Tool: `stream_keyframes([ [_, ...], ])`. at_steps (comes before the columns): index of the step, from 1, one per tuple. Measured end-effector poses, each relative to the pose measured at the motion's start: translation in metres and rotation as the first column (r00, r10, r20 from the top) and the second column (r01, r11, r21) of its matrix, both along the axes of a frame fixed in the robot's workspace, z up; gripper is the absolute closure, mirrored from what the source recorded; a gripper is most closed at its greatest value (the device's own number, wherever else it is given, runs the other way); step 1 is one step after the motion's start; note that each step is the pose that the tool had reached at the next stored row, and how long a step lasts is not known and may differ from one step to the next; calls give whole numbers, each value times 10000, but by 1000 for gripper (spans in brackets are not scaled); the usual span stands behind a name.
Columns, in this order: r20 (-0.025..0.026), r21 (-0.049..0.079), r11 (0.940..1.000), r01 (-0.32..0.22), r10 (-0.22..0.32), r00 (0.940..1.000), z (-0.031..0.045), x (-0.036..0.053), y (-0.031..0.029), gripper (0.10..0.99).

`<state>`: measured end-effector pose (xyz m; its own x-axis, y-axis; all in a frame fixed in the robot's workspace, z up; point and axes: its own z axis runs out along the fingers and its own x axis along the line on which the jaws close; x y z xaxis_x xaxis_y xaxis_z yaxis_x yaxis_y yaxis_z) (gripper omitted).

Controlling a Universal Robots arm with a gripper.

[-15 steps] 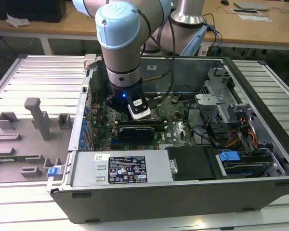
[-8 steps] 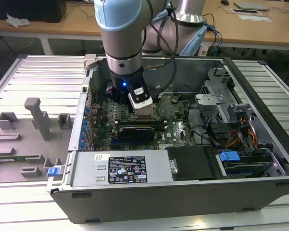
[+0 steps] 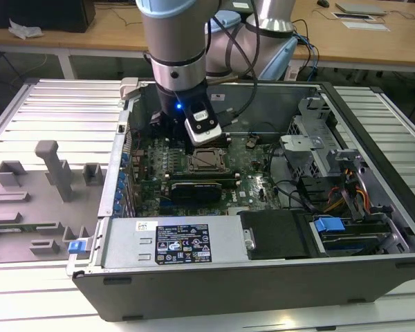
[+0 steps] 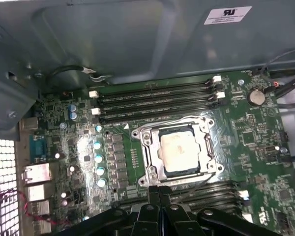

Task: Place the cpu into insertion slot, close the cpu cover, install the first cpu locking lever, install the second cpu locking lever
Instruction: 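Install the second cpu locking lever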

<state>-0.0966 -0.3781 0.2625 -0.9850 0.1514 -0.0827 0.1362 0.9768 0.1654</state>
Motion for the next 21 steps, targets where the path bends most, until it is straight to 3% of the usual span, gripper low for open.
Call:
stream_keyframes([
  [8, -23, -31, 10000, 48, -48, 10000, -34, 106, -53, 980],
  [13, -94, -28, 10000, 72, -73, 9999, -127, 180, -87, 980],
  [21, -187, 11, 10000, 73, -73, 9998, -245, 184, -87, 980],
])
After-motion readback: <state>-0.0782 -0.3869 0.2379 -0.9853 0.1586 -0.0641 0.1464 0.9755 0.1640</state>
